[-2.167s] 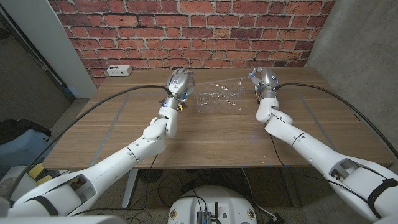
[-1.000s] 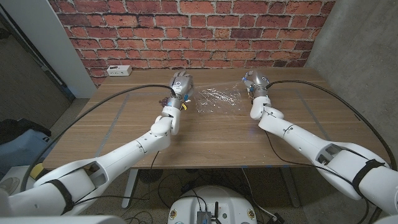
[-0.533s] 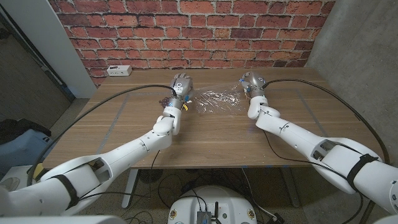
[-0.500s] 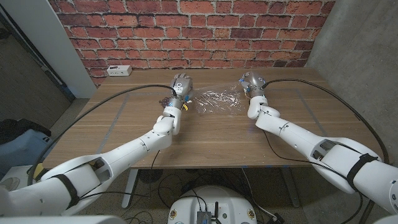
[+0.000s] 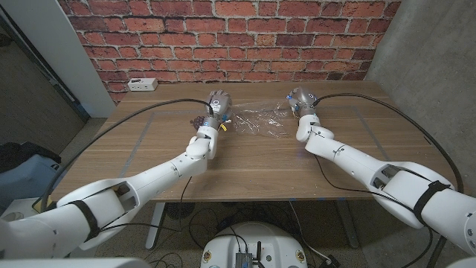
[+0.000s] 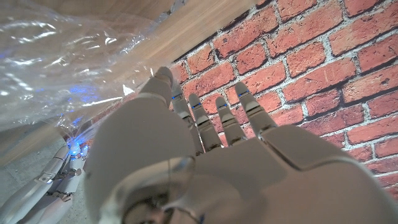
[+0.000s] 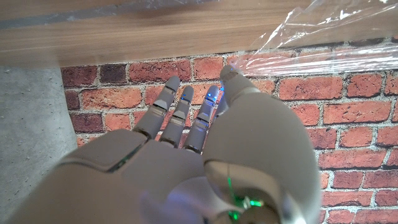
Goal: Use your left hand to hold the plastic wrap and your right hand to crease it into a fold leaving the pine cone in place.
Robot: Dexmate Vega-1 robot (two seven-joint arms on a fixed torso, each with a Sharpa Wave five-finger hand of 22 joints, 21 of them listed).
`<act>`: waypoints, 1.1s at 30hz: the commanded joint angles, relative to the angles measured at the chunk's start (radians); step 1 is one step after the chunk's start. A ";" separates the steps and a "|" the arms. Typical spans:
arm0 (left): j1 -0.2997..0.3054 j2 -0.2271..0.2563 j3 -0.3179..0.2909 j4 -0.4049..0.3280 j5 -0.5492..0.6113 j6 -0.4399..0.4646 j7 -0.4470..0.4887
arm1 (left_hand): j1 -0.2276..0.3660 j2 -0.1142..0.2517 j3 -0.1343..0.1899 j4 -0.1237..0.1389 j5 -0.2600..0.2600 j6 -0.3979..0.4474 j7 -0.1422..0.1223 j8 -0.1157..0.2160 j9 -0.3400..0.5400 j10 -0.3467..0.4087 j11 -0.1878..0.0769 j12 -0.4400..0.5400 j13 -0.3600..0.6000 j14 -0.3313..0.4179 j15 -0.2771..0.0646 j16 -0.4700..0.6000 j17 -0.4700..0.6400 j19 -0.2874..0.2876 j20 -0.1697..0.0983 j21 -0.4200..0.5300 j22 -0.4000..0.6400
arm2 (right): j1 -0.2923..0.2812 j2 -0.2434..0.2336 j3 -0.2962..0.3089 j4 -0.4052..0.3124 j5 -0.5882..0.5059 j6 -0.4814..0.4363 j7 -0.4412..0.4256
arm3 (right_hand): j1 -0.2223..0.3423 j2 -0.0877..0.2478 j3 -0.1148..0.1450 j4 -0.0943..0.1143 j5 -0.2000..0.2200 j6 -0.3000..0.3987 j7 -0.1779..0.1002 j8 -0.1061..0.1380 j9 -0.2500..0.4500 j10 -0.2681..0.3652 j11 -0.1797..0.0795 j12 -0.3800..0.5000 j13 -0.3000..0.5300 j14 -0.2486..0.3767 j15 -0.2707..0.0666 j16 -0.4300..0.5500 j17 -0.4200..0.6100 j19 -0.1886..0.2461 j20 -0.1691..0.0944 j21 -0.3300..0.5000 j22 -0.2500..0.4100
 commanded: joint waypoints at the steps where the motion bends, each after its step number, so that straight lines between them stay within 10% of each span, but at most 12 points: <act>1: -0.027 0.017 0.043 -0.019 0.027 0.043 -0.100 | -0.033 -0.008 -0.016 0.010 -0.008 -0.130 -0.016 -0.010 -0.023 -0.037 0.003 -0.008 0.000 -0.019 -0.053 0.001 0.006 -0.009 0.001 -0.002 0.004 | 0.001 -0.022 -0.007 -0.041 0.006 -0.047 0.052 | -0.025 -0.008 -0.010 0.005 0.000 -0.054 -0.014 -0.034 -0.010 -0.026 0.004 -0.007 0.006 -0.014 -0.115 -0.009 -0.001 -0.001 0.011 -0.005 0.003; 11: -0.033 0.021 0.057 -0.043 0.050 0.086 -0.173 | -0.097 -0.010 -0.037 0.025 -0.013 -0.377 0.018 -0.008 -0.076 -0.129 0.017 -0.019 -0.004 -0.075 -0.016 0.000 0.008 -0.056 0.019 -0.019 0.004 | 0.006 -0.037 -0.008 -0.079 0.018 -0.097 0.124 | -0.083 -0.025 -0.038 0.016 0.012 -0.304 -0.060 -0.182 -0.043 -0.152 0.025 -0.041 0.006 -0.064 -0.087 -0.030 0.000 -0.044 0.037 -0.022 0.002; 20: 0.018 0.054 -0.020 -0.120 -0.073 -0.020 -0.159 | -0.197 0.081 -0.015 0.103 0.002 -0.503 0.034 0.004 -0.106 -0.215 0.068 -0.023 -0.008 -0.107 0.019 0.008 0.025 -0.124 0.038 -0.040 0.010 | -0.060 -0.101 0.033 -0.188 0.049 -0.037 0.134 | -0.122 0.031 -0.039 0.052 0.006 -0.300 -0.040 -0.192 -0.046 -0.160 0.051 -0.036 0.003 -0.066 -0.072 -0.016 0.019 -0.031 0.033 -0.016 0.003; 33: 0.069 0.093 -0.054 -0.170 -0.105 -0.148 -0.113 | -0.273 0.078 -0.012 0.159 0.004 -0.481 0.030 0.018 -0.113 -0.217 0.078 -0.014 -0.012 -0.111 0.010 0.012 0.027 -0.141 0.014 -0.039 0.014 | -0.151 -0.168 0.066 -0.354 0.025 -0.030 0.135 | -0.141 0.031 -0.039 0.059 0.000 -0.275 -0.024 -0.189 -0.047 -0.148 0.062 -0.029 0.001 -0.060 -0.063 -0.018 0.016 -0.028 0.035 -0.015 0.004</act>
